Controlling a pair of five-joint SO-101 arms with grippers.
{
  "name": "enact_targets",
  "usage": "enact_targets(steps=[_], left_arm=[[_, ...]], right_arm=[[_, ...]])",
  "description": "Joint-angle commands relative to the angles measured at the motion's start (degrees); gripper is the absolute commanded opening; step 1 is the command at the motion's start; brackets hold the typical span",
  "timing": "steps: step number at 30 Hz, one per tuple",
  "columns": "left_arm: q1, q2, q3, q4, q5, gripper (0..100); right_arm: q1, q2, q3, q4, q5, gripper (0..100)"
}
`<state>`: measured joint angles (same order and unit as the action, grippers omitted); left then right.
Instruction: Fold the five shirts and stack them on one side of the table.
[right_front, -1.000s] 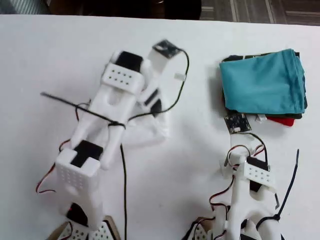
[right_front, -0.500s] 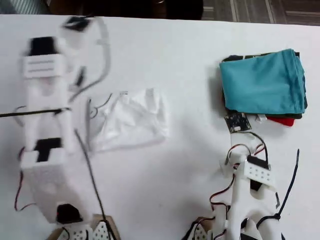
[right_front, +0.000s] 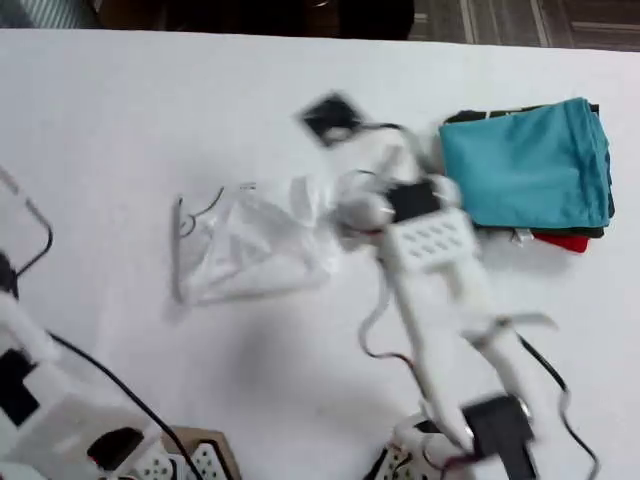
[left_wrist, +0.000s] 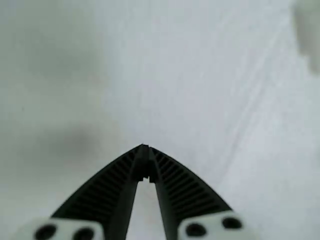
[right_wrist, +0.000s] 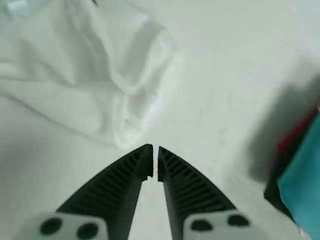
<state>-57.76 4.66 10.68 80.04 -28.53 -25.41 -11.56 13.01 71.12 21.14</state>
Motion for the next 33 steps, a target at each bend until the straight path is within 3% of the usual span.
enact_targets(steps=[1, 8, 13, 19, 33], left_arm=[[-3.6, -6.4, 13.0, -5.8, 4.0, 3], [-4.4, -8.2, 29.3, -20.4, 7.5, 3], [-4.5, -8.0, 34.9, -26.3, 12.0, 3], [-4.5, -8.0, 35.6, -27.3, 14.2, 3], [-4.6, -7.9, 35.8, -29.0, 17.2, 3]], right_arm=[[-9.5, 11.4, -11.9, -1.5, -0.5, 2.2], [-19.2, 30.7, -32.6, -2.7, -0.6, 2.2], [-22.8, 42.3, -42.8, -2.7, -0.6, 2.2], [-24.0, 50.4, -50.0, -1.5, -0.4, 2.2], [-21.8, 51.5, -50.8, 24.7, -0.1, 2.2]])
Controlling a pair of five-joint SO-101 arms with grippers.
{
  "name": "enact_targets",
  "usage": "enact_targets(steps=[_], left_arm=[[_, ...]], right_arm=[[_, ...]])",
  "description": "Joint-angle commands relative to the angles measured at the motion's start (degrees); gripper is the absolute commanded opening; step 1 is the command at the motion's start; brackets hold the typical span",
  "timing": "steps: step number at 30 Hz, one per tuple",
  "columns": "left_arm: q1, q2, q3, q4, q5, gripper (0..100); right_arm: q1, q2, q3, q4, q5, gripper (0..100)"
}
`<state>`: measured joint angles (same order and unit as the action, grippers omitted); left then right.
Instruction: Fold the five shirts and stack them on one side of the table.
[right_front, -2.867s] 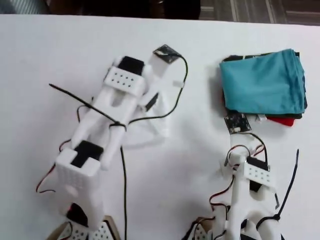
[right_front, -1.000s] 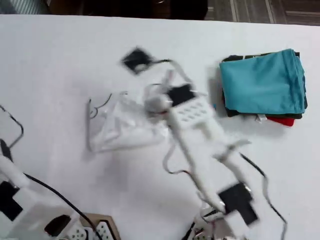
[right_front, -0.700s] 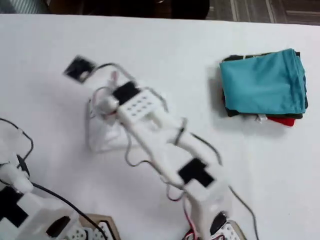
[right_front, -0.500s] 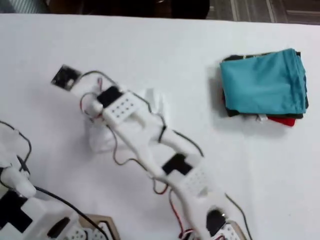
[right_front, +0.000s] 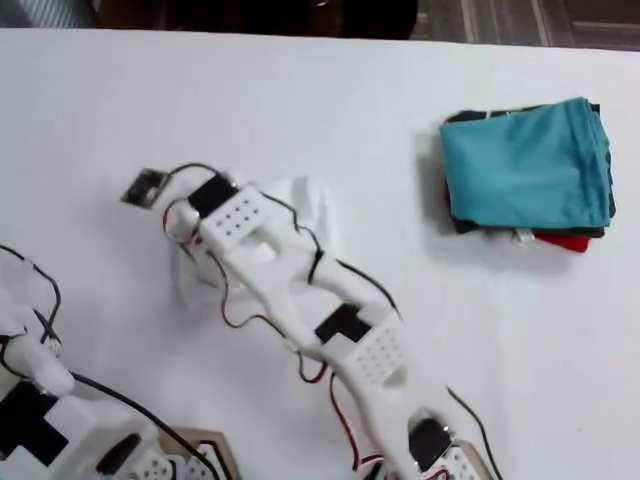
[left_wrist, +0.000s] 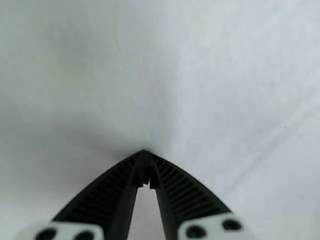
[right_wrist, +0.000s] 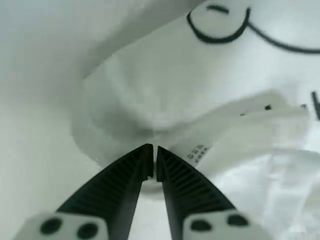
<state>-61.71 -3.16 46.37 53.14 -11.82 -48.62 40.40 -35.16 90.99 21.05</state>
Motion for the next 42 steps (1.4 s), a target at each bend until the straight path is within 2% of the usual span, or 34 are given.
enact_targets(steps=[1, 10, 20, 25, 28, 32, 34, 38, 42], left_arm=[[-0.6, -0.1, 0.1, -2.1, 0.5, 3], [-0.6, -0.1, 0.1, -2.1, 0.4, 3], [-0.6, -0.1, 0.1, -2.1, 0.4, 3], [-0.6, -0.1, 0.1, -2.1, 0.4, 3], [-0.6, -0.1, 0.1, -2.5, 0.4, 3], [-0.6, -0.1, 0.1, -2.5, 0.4, 3], [-0.6, -0.1, 0.1, -2.5, 0.4, 3], [-0.6, -0.1, 0.2, -2.5, 0.4, 3], [-0.6, -0.1, 0.2, -2.5, 0.4, 3]], right_arm=[[1.9, -0.5, -2.6, 6.1, 0.0, 2.2], [7.3, -6.0, 1.3, 10.2, 0.1, 2.2], [13.4, -23.0, 19.5, 10.0, 8.0, 2.2], [17.8, -26.0, 20.2, 5.8, 9.8, 2.2], [16.7, -27.9, 18.7, 0.1, 9.0, 2.2], [11.6, -27.6, 17.1, -10.6, 1.1, 2.2], [8.7, -25.1, 17.0, -15.0, -0.4, 2.2], [5.5, -18.2, 12.6, -18.9, -0.5, 2.2], [5.8, -9.3, 6.5, -18.8, 0.0, 2.2]])
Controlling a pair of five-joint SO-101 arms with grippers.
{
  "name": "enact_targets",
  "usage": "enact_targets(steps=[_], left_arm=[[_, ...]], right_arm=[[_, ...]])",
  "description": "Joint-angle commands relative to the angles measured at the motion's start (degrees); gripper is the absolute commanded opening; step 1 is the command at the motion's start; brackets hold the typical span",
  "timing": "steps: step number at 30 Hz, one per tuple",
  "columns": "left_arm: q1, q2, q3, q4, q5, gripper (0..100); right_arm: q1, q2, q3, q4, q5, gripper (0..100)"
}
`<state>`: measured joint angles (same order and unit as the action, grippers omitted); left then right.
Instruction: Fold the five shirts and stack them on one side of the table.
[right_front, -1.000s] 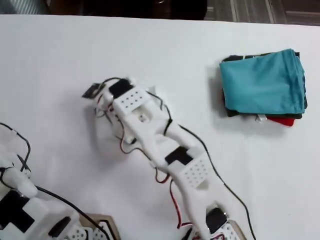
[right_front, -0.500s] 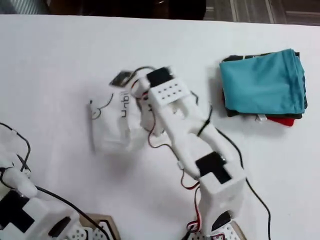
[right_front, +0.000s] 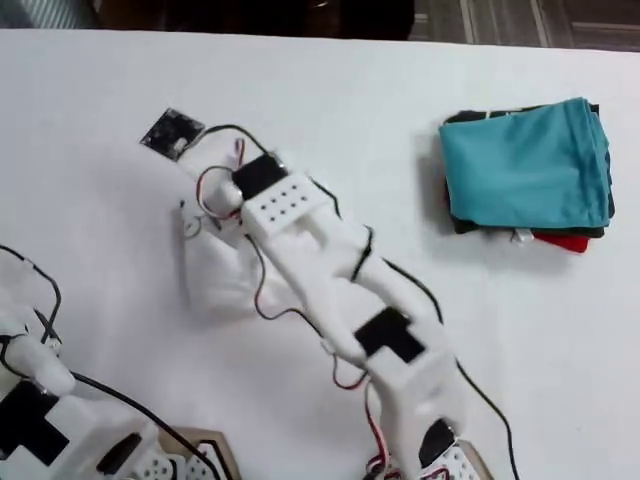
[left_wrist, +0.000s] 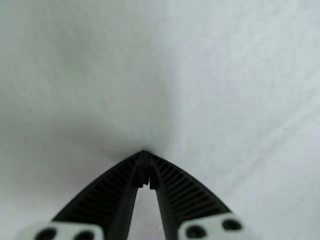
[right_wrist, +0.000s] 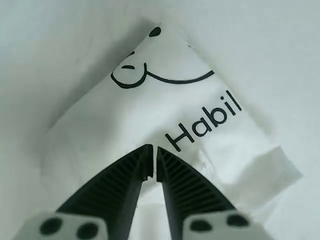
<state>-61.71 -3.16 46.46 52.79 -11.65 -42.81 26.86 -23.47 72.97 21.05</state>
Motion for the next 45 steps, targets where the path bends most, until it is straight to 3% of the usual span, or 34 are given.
enact_targets(steps=[1, 11, 18, 29, 32, 36, 45], left_arm=[[-0.6, -0.1, 0.1, -2.1, 0.2, 3], [-0.6, -0.1, 0.1, -2.1, 0.3, 3], [-0.6, -0.1, 0.1, -2.1, 0.3, 3], [-0.6, -0.1, 0.1, -2.1, 0.3, 3], [-0.6, -0.1, 0.1, -2.1, 0.3, 3], [-0.6, -0.1, 0.1, -2.1, 0.3, 3], [-0.6, -0.1, 0.1, -2.1, 0.4, 3]], right_arm=[[0.6, 6.4, -6.4, 0.1, 0.0, 2.2], [7.2, 12.9, -19.3, 17.6, 0.1, 2.2], [7.5, 12.8, -19.7, 28.1, 6.5, 2.2], [14.3, -0.2, -10.9, 28.3, 6.1, 2.4], [13.1, 0.5, -10.8, 28.3, 4.1, 4.1], [10.9, 3.9, -11.2, 27.8, 1.0, 14.4], [10.4, 10.3, -11.2, 25.2, 0.8, 14.7]])
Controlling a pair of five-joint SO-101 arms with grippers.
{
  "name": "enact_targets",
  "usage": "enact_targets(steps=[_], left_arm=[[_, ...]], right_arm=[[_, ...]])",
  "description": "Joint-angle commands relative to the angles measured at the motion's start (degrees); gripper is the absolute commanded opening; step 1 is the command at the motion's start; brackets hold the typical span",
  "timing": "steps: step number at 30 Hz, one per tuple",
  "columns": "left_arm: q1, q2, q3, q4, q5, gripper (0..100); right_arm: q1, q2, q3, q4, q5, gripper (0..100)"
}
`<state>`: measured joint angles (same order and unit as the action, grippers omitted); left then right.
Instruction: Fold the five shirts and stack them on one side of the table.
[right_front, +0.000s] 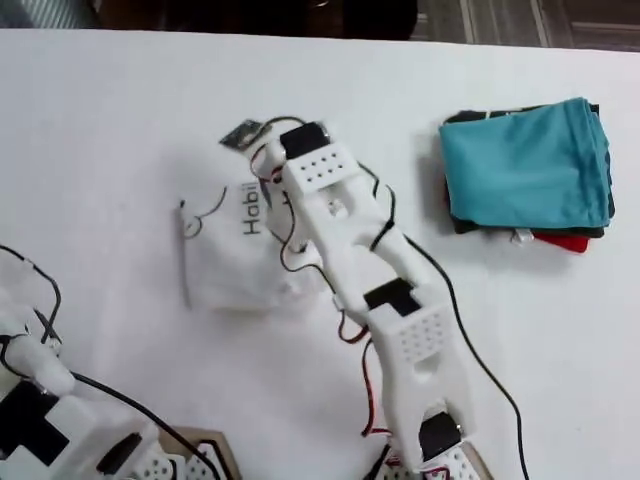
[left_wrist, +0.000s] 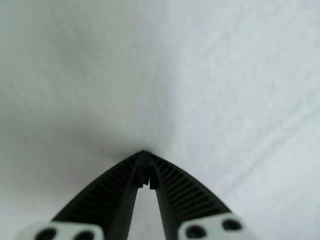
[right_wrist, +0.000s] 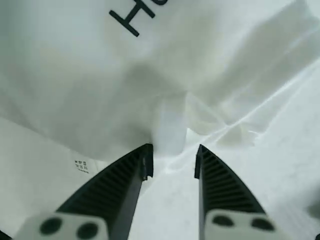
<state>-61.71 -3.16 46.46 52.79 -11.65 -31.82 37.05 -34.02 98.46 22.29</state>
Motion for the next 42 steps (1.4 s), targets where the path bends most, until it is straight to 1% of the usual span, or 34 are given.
enact_targets(steps=[1, 3, 4, 7, 13, 17, 20, 25, 29, 34, 38, 42], left_arm=[[-0.6, -0.1, 0.1, -2.1, 0.4, 3], [-0.6, -0.1, 0.1, -2.1, 0.4, 3], [-0.6, -0.1, 0.1, -2.1, 0.4, 3], [-0.6, -0.1, 0.1, -2.1, 0.4, 3], [-0.6, -0.1, 0.1, -2.1, 0.4, 3], [-0.6, -0.1, 0.1, -2.1, 0.4, 3], [-0.6, -0.1, 0.1, -2.1, 0.4, 3], [-0.6, -0.1, 0.1, -2.1, 0.4, 3], [-0.6, -0.1, 0.1, -2.1, 0.4, 3], [-0.6, -0.1, 0.1, -2.1, 0.4, 3], [-0.6, -0.1, 0.1, -2.1, 0.4, 3], [-0.6, -0.1, 0.1, -2.1, 0.4, 3]], right_arm=[[-0.7, 0.5, -0.6, -0.3, -0.4, 14.7], [-0.8, 0.8, -0.6, -0.3, -0.4, 13.7], [-0.8, 0.9, -0.6, -0.3, -0.4, 11.6], [-0.5, 0.9, -0.6, -0.4, -0.4, 2.1], [1.0, -1.1, -1.5, 0.0, -0.4, 2.2], [2.3, -6.5, -1.4, 0.2, -0.4, 2.1], [2.6, -10.0, -1.2, 2.7, -0.4, 2.1], [3.0, -14.6, 5.5, 2.7, -0.4, 2.1], [3.1, -15.3, 12.5, 2.7, -0.4, 2.1], [3.4, -15.3, 17.8, 2.6, -0.4, 2.1], [3.0, -15.3, 18.6, 2.6, -0.4, 2.1], [3.3, -15.4, 16.5, 2.5, -0.4, 3.4]])
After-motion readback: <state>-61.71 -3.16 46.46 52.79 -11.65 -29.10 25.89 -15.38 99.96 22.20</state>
